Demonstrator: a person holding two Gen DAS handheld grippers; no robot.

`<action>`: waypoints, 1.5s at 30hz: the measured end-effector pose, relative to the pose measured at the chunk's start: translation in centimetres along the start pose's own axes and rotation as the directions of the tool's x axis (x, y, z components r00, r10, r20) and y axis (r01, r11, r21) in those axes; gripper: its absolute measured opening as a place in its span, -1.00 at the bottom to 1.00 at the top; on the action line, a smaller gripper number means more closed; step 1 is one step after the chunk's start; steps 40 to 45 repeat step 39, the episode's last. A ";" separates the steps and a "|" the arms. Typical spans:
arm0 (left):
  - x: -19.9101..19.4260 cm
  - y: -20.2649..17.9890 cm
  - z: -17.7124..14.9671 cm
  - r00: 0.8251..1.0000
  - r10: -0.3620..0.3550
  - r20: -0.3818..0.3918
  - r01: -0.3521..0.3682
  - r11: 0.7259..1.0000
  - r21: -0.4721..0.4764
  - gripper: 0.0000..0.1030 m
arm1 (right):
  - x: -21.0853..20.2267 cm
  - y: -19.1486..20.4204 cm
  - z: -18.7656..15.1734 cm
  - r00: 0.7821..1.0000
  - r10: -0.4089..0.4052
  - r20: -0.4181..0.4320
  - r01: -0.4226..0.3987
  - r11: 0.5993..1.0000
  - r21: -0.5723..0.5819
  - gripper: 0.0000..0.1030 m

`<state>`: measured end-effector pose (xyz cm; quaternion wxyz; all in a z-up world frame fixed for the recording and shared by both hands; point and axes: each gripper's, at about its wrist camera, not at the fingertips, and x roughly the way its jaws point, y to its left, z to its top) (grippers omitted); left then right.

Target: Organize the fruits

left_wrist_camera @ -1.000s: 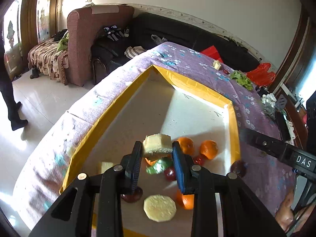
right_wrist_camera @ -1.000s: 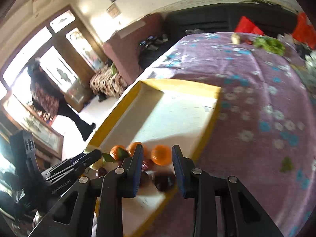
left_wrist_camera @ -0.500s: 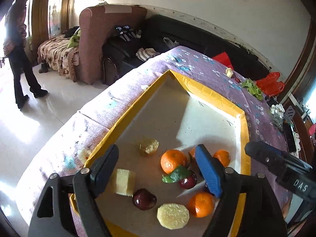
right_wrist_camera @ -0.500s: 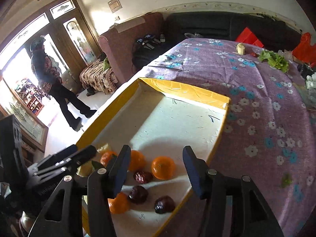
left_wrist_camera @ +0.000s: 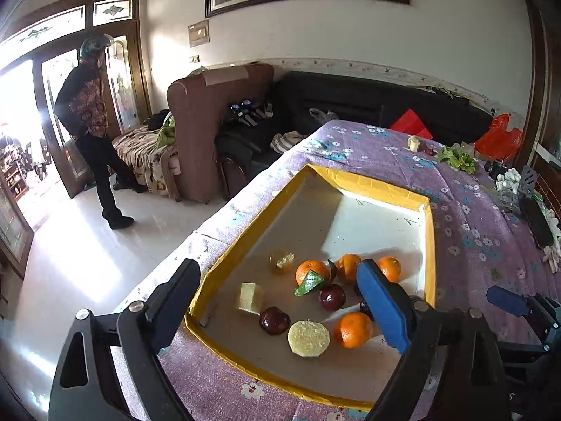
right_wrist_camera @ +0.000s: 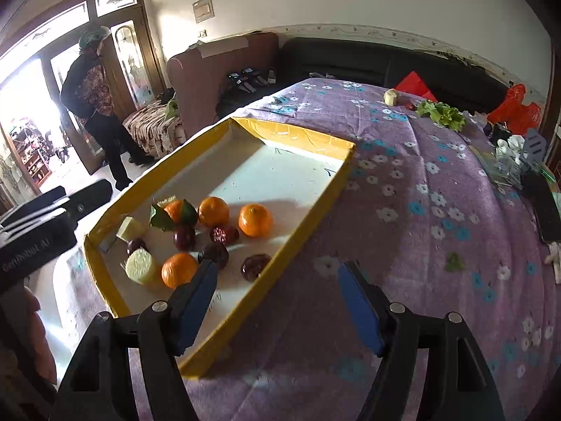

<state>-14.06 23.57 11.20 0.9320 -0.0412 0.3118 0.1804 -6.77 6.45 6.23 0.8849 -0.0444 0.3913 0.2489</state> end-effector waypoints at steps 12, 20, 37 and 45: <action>-9.4 -0.9 -1.3 0.928 0.097 0.358 -0.094 0.995 -0.028 1.00 | -3.7 -0.8 -2.3 0.998 -0.015 0.058 0.013 0.999 0.039 0.58; -11.8 -1.1 -1.9 0.913 -0.139 0.385 0.148 0.989 0.006 1.00 | -4.3 1.1 -3.5 0.998 0.013 0.069 -0.013 1.000 -0.002 0.63; -8.2 -2.7 -3.2 0.969 -0.134 0.207 0.135 0.991 0.012 1.00 | -3.6 2.1 -4.9 0.999 0.027 0.043 -0.026 0.999 -0.021 0.67; -7.9 -3.2 -3.2 0.973 -0.126 0.192 0.122 0.992 0.032 1.00 | -3.4 2.0 -4.9 0.999 0.024 0.037 -0.024 1.000 -0.016 0.68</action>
